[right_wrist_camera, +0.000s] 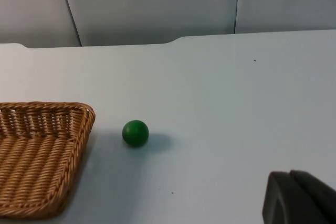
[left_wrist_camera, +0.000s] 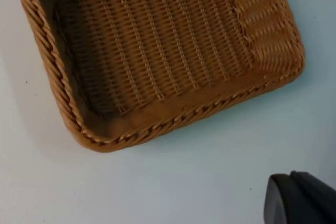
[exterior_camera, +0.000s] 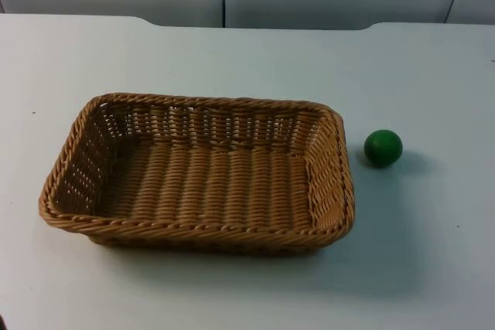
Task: Pick up the basket with the left hand and place the ball into the basket with the right hand.
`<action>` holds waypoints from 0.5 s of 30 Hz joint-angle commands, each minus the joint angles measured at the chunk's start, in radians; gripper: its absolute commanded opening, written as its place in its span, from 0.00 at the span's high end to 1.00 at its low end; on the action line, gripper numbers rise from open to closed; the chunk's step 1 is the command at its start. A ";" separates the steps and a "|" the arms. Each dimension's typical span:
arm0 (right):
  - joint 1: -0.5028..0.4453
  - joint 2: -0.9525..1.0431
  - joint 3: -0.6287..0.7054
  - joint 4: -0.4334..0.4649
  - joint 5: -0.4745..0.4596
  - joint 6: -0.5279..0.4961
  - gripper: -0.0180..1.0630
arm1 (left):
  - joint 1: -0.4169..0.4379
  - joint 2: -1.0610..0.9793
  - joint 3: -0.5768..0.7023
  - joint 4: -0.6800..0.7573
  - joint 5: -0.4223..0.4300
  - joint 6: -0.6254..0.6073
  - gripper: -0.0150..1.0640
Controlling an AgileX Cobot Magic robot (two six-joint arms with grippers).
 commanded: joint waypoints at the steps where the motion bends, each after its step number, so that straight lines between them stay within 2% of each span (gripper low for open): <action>1: -0.008 -0.005 0.003 0.004 -0.010 -0.003 0.98 | -0.008 0.077 -0.003 -0.040 -0.067 0.039 0.99; 3: -0.008 -0.005 0.003 0.004 -0.010 -0.003 0.98 | -0.008 0.107 -0.003 -0.024 -0.092 0.039 0.99; 6: -0.008 -0.005 0.003 0.004 -0.010 -0.003 0.98 | -0.008 0.167 -0.003 0.083 -0.170 0.019 0.99; 8: -0.008 -0.005 0.003 0.004 -0.010 -0.003 0.98 | -0.008 0.196 -0.003 0.198 -0.207 -0.043 0.99; 9: -0.008 -0.005 0.003 0.004 -0.010 -0.003 0.98 | -0.008 0.196 -0.003 0.198 -0.207 -0.043 0.99; 12: -0.008 -0.005 0.003 0.004 -0.010 -0.003 0.98 | -0.008 0.233 -0.003 0.341 -0.241 -0.183 0.99; 15: -0.008 -0.005 0.003 0.004 -0.010 -0.003 0.98 | -0.008 0.258 -0.003 0.371 -0.257 -0.232 0.99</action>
